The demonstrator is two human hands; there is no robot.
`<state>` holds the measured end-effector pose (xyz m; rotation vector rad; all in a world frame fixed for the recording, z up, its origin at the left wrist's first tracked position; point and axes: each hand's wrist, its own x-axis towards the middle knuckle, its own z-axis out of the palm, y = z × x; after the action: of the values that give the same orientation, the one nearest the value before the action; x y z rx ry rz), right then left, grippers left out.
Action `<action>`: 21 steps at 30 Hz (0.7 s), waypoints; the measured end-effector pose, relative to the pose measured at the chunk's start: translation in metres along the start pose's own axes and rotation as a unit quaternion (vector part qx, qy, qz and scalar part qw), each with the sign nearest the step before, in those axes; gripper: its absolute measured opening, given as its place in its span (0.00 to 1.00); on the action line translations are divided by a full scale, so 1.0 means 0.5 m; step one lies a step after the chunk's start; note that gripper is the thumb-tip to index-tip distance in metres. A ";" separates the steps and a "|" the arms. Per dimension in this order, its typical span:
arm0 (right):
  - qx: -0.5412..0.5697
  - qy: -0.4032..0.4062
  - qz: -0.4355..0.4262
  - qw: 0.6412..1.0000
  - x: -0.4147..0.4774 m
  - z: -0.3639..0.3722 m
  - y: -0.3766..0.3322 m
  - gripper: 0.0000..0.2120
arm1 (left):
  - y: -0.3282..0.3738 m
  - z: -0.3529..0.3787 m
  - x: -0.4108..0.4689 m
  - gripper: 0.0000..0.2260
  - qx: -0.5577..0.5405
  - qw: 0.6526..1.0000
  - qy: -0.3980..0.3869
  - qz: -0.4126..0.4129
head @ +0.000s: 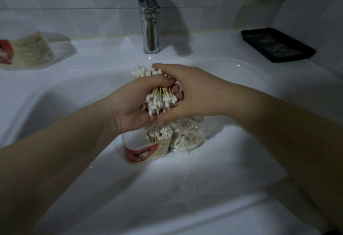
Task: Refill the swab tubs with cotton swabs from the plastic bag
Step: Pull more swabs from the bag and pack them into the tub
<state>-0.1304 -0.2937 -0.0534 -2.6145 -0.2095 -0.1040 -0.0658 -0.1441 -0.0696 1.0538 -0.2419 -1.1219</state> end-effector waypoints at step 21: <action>0.050 0.063 0.021 0.997 0.006 -0.012 0.000 0.30 | -0.017 0.005 0.008 0.11 0.212 0.968 0.052 0.124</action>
<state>-0.1278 -0.2965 -0.0477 -2.5009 -0.1120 -0.2376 -0.0708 -0.1492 -0.0765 1.4130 -0.5324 -0.8011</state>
